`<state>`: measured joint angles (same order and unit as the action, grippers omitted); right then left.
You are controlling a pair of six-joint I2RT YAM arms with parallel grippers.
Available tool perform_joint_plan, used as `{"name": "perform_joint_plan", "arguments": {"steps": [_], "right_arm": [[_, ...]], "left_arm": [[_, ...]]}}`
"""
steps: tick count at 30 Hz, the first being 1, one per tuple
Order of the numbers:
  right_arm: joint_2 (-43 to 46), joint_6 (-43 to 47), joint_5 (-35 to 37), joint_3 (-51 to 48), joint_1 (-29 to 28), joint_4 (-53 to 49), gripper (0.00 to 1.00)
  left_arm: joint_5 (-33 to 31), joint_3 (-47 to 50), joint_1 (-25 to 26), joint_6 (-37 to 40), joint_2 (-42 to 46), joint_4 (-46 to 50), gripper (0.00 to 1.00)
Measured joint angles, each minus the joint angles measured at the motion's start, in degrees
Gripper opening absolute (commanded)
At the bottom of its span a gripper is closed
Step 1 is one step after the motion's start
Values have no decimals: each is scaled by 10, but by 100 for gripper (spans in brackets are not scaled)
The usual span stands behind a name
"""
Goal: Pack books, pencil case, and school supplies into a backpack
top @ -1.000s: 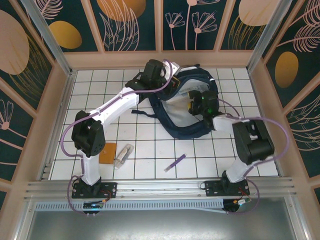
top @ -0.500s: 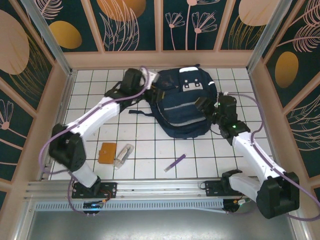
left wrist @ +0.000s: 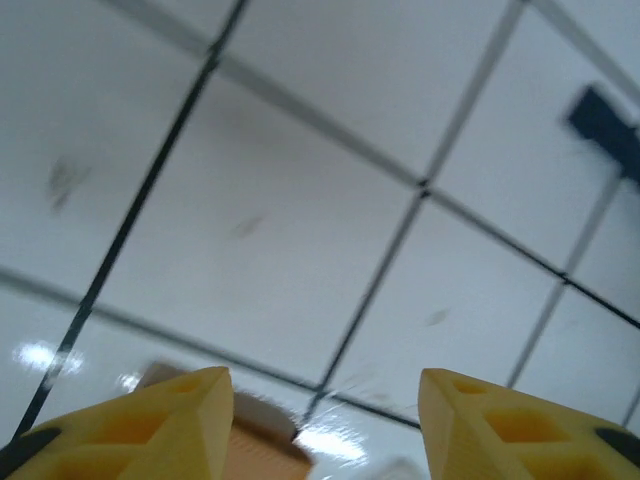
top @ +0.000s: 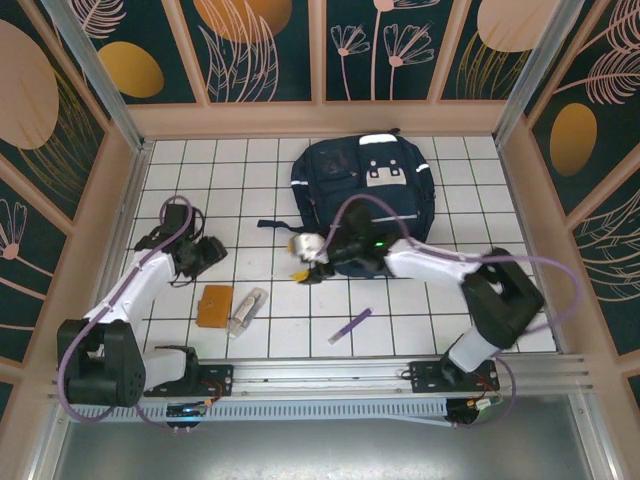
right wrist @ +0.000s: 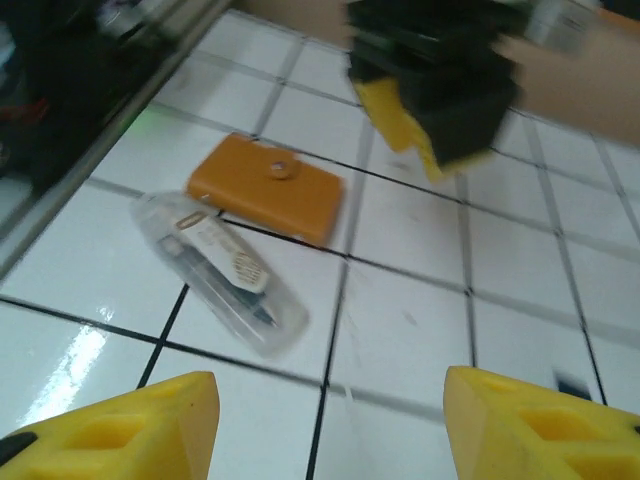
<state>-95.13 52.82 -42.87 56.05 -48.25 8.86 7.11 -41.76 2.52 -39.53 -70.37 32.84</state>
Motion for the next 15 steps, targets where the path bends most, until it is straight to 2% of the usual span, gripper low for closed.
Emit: {"name": "perform_joint_plan", "arguments": {"steps": [3, 7, 10, 15], "right_arm": [[-89, 80, 13, 70, -62, 15, 60], [-178, 139, 42, 145, -114, 30, 57], [-222, 172, 64, 178, -125, 35, 54], [-272, 211, 108, 200, -129, 48, 54]], "left_arm": [[19, 48, -32, -23, 6, -1, 44], [45, 90, -37, -45, -6, -13, 35], [54, 101, -42, -61, -6, -29, 27], [75, 117, -45, -78, -9, -67, 21]]}}
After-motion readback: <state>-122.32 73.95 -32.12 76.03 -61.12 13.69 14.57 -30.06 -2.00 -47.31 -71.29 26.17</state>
